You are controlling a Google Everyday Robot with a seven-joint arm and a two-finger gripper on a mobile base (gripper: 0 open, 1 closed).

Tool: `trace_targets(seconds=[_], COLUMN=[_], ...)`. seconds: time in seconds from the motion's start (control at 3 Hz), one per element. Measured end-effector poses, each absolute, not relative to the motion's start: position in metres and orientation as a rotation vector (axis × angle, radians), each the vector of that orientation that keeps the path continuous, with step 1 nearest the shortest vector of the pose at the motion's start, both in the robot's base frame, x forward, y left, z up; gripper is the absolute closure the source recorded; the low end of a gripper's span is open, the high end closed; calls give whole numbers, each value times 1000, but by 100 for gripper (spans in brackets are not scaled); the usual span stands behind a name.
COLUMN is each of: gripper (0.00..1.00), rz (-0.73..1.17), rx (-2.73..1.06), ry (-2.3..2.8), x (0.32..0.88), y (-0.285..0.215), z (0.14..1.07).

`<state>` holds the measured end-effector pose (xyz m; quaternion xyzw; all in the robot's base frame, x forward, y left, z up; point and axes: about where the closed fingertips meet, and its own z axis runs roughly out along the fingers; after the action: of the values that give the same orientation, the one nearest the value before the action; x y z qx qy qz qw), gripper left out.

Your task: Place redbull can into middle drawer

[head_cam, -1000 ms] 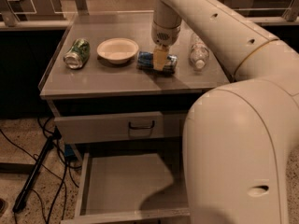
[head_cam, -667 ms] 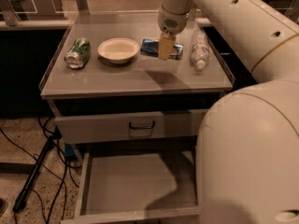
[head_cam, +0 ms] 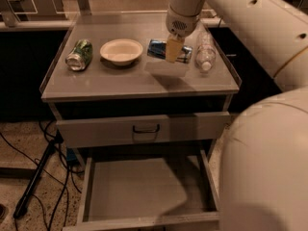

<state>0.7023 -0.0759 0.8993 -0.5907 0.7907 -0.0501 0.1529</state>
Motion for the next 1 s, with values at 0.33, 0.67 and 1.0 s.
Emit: trace_targets(seconds=[0.33,0.67,1.0], gripper=[100,100,100], rz=[-134,-75,-63], rx=[-1635,-1628,-1614], ry=[2324,2413,2388], x=[657,601,610], y=[-89,-96,-92], z=[905,881,885])
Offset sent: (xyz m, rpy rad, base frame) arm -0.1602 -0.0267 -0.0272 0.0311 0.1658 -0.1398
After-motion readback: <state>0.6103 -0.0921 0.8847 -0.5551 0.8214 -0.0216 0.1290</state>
